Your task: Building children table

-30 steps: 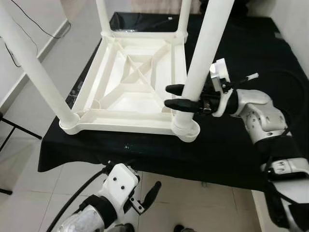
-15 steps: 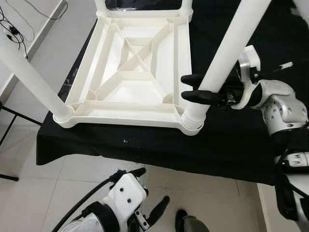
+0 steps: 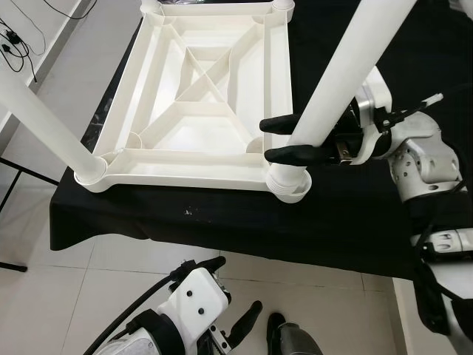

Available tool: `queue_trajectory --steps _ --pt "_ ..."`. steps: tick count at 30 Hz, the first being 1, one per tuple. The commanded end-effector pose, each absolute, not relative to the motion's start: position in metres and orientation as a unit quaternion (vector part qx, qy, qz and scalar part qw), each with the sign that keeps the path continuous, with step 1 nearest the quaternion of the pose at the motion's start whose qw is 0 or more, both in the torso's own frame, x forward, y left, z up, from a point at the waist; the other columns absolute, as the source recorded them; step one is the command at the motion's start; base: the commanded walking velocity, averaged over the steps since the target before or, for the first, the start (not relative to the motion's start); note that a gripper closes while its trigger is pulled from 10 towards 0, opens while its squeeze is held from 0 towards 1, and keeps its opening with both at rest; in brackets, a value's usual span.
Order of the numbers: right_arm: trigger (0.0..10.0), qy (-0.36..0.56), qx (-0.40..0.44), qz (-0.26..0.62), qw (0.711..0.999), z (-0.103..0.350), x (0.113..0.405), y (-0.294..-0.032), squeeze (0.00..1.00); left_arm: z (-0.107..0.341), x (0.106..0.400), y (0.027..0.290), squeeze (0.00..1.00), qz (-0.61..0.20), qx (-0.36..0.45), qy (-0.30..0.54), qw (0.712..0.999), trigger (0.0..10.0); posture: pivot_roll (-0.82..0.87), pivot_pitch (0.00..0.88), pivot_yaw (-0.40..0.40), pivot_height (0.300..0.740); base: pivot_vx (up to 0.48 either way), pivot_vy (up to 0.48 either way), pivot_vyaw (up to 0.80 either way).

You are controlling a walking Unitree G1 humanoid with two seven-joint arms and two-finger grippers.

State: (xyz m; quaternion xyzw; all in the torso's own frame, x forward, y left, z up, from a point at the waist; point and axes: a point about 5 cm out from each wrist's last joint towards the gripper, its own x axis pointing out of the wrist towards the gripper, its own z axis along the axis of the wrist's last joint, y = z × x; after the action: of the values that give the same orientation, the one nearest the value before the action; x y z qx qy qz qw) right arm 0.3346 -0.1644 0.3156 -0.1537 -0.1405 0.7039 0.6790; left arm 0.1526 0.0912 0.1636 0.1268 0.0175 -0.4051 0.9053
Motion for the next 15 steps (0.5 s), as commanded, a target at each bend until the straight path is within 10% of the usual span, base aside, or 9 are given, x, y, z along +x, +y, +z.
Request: queue_trajectory --steps 1,15 --pt "10.0 -0.115 -0.164 0.702 0.684 0.308 0.336 -0.171 0.00 0.160 0.148 0.091 0.00 -0.407 0.132 0.028 0.903 10.0 0.08 0.391 0.016 0.740 0.000 0.000 0.00" --pt "10.0 -0.099 -0.153 0.711 0.679 0.305 0.326 -0.180 0.00 0.160 0.147 0.090 0.00 -0.414 0.131 0.027 0.900 10.0 0.07 0.395 0.018 0.740 0.000 0.000 0.00"
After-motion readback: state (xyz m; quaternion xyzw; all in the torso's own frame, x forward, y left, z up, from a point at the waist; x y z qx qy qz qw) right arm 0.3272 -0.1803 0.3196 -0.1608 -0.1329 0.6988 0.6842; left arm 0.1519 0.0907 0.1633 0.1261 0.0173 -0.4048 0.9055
